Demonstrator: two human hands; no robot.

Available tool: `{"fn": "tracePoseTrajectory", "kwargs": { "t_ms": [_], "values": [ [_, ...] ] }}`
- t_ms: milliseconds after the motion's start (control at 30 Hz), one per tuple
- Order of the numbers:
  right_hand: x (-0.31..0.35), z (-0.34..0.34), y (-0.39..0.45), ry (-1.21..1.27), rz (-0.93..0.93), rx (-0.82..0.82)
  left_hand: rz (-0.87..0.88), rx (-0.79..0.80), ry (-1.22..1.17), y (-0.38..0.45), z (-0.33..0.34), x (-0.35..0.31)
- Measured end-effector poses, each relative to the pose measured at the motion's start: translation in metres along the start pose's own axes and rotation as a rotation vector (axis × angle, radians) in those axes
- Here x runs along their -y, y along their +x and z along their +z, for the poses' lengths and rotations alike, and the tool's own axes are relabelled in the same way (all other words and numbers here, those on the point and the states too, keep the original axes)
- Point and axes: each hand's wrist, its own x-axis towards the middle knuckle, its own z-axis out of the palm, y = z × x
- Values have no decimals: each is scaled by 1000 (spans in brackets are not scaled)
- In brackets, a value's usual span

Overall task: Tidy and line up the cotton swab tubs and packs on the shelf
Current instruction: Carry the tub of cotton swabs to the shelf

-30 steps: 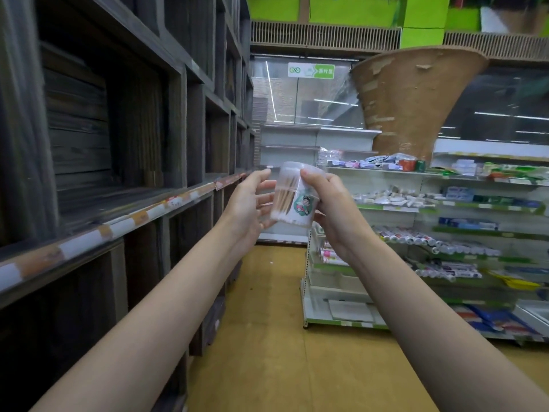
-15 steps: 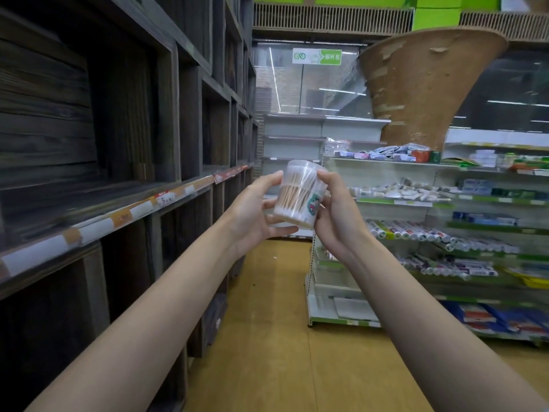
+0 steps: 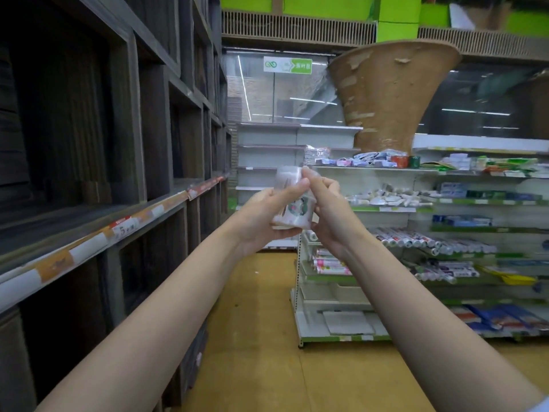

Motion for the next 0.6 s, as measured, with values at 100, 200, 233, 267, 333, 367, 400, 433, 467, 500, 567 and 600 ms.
{"fn": "tracePoseTrajectory", "kwargs": {
  "t_ms": [100,200,233,267,333,367,400,433,467,500,567,600],
  "values": [
    [-13,-3,17,-11,16,2,-59,15,-152,20,-12,9],
    [-27,-15,36,-29,44,-39,-87,-32,-347,40,-18,22],
    [-31,-21,43,-33,56,-68,-90,-52,-420,47,-20,27],
    [-36,-26,50,-30,65,-100,-97,-74,-488,54,-22,31],
    [-43,-38,63,-9,76,-148,-113,-105,-588,67,-24,39],
    [-46,-43,69,2,79,-161,-121,-110,-610,74,-24,42],
    [-49,-49,75,9,82,-170,-127,-109,-619,82,-25,46],
    [-51,-55,81,13,85,-173,-133,-106,-623,90,-25,49],
    [-53,-61,88,11,85,-171,-135,-102,-626,99,-25,53],
    [-55,-66,96,4,81,-165,-135,-99,-629,109,-25,55],
    [-56,-78,115,10,72,-151,-115,-88,-627,129,-24,59],
    [-55,-84,124,27,69,-143,-94,-77,-623,139,-23,61]
  ]
}}
